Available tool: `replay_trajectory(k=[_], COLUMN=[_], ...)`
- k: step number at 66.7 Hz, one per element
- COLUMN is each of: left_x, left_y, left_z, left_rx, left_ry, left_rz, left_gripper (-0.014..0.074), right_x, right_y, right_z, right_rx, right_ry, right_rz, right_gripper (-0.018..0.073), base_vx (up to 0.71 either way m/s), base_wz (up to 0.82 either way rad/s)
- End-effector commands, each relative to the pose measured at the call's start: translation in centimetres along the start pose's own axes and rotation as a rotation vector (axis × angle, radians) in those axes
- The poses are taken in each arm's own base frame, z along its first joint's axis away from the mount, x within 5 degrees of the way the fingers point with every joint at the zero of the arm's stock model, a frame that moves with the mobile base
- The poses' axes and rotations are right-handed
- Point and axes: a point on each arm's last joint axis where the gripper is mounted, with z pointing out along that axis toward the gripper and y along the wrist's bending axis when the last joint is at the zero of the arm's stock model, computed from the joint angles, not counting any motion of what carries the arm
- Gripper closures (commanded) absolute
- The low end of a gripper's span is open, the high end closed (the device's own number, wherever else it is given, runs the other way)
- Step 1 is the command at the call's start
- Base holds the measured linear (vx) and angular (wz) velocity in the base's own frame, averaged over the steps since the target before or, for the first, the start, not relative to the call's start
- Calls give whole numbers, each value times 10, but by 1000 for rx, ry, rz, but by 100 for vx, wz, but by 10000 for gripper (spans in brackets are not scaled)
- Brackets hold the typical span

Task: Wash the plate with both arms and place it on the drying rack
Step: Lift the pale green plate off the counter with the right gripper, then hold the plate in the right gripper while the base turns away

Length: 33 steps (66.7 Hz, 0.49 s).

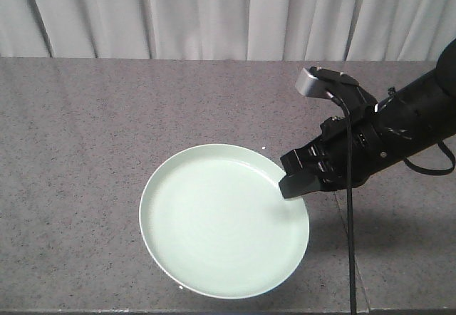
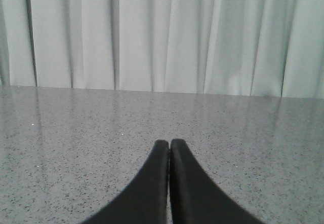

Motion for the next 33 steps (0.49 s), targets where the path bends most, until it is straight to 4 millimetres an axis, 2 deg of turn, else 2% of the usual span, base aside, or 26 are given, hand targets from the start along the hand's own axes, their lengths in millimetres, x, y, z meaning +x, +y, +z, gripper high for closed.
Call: replay_trajectory(k=[1,33], left_x=[-17,-17], left_y=[-1,-1], left_z=[-3,-3], left_rx=[9,9], left_ry=[-114,-114], left_rz=[-12,-12], left_gripper=[603,603], right_x=[-4,-4], right_y=[12,12], right_z=[-17,-17], right_rx=[-27,-27], right_ry=[-82,-82], right_rz=[-25,-25], right_gripper=[568,568], base_vx=[0,-2], base_wz=[0,8])
